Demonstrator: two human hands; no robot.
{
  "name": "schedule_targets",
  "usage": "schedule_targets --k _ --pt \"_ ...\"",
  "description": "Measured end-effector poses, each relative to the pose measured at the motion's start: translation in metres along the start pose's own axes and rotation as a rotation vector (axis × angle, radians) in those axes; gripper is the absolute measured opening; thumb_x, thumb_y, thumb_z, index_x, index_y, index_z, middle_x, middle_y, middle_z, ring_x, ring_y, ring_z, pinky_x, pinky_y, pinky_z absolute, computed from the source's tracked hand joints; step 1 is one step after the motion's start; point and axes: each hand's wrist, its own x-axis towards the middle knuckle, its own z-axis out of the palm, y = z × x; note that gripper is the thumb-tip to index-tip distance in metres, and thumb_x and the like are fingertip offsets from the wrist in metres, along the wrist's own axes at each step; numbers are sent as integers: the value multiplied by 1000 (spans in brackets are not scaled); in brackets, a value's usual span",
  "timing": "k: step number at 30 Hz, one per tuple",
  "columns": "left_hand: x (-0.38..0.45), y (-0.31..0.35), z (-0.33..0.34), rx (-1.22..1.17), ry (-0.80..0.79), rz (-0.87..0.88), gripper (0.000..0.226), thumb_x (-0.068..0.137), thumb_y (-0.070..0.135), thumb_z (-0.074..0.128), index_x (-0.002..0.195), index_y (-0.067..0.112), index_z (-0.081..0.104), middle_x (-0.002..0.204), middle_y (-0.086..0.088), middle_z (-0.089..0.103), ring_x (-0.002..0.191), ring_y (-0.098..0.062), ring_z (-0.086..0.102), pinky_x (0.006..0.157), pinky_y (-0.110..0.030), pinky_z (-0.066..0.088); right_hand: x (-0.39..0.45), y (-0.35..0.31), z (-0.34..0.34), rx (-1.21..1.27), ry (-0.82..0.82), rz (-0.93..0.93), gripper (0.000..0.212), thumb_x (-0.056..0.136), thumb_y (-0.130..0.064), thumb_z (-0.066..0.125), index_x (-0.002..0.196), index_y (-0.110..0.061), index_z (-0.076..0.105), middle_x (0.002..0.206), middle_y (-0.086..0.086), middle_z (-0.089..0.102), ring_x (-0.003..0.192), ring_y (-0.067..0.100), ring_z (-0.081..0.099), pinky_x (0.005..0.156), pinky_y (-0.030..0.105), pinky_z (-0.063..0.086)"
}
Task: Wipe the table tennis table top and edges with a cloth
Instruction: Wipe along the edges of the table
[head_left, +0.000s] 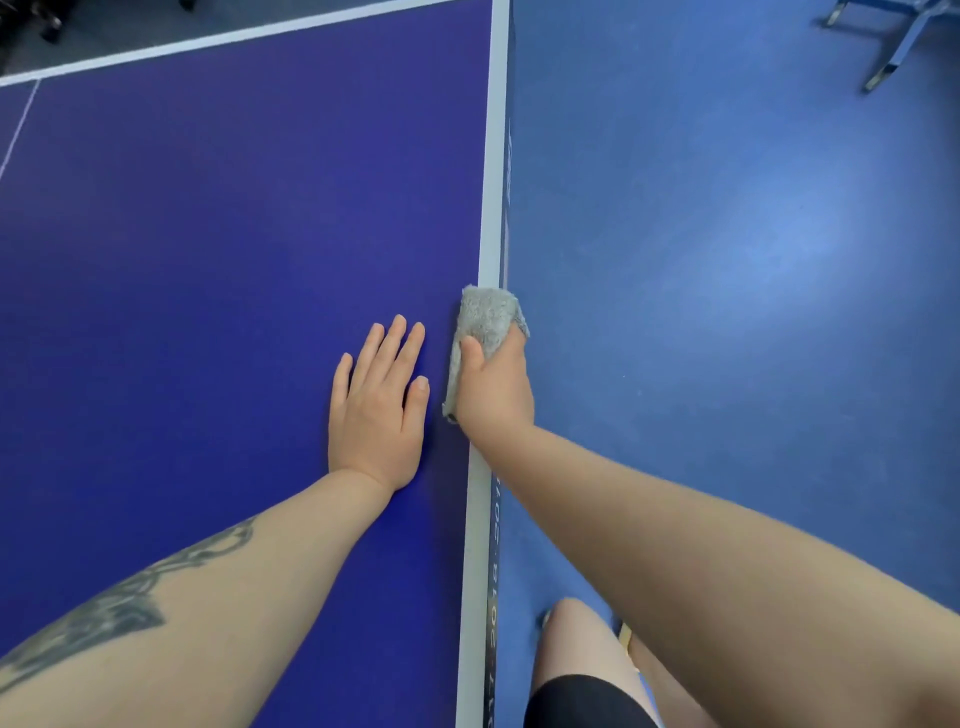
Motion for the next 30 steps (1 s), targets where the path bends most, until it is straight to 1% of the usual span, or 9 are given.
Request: schedule_targets --k 4,6,8,14,17,19,21,26,30 --pt "0 0 1 0 4 -4 55 100 39 18 154 30 22 161 14 15 149 -3 3 121 -35 5 -39 28 -9 -25 -19 -95 51 105 -40 37 152 -27 22 126 -16 41 114 5 46 85 26 37" --pt "1 0 2 10 11 -2 55 100 39 19 154 30 24 161 13 16 149 -5 5 121 -37 8 -76 54 -8 -74 -26 -101 58 102 -48 33 154 -30 16 144 -18 39 131 6 42 97 32 42" --pt "1 0 1 20 11 -3 54 101 38 21 154 30 24 161 12 18 149 -5 7 122 -38 10 -84 63 -5 -126 -25 -76 67 96 -59 27 155 -31 14 155 -12 35 139 11 38 105 40 43" --pt "0 1 0 37 -2 -2 54 100 39 20 154 29 25 161 11 19 149 -8 9 120 -36 9 -6 16 -2 -113 28 -76 62 104 -48 34 157 -24 12 157 -2 34 139 20 39 104 36 39" --pt "1 1 -1 37 -7 -4 54 101 39 20 154 29 25 161 11 19 149 -7 9 121 -35 8 -31 35 -4 -106 19 -142 60 102 -46 38 155 -30 14 149 -11 40 133 12 44 100 31 42" --pt "0 1 0 42 -10 -10 54 101 39 20 154 29 24 161 11 19 149 -7 8 121 -36 9 -76 63 -7 -107 -13 -132 64 99 -51 37 156 -35 11 149 -22 35 135 2 38 105 29 41" --pt "0 1 0 53 -10 -8 54 101 39 20 154 30 23 160 11 19 149 -7 8 121 -37 10 -101 76 -8 -120 -19 -100 67 96 -56 33 156 -38 9 156 -22 29 141 0 30 110 33 38" --pt "1 1 0 71 -31 -18 54 101 37 21 154 29 22 161 10 20 149 -10 12 120 -39 14 -21 28 -3 -141 3 -116 64 101 -49 36 156 -30 11 155 -7 36 138 14 39 104 40 44" --pt "3 1 -3 231 -78 2 56 101 37 19 155 24 20 159 1 27 143 -22 28 110 -45 36 11 10 -11 -106 -68 -120 63 103 -48 35 157 -28 7 155 -7 36 137 16 42 100 37 44"
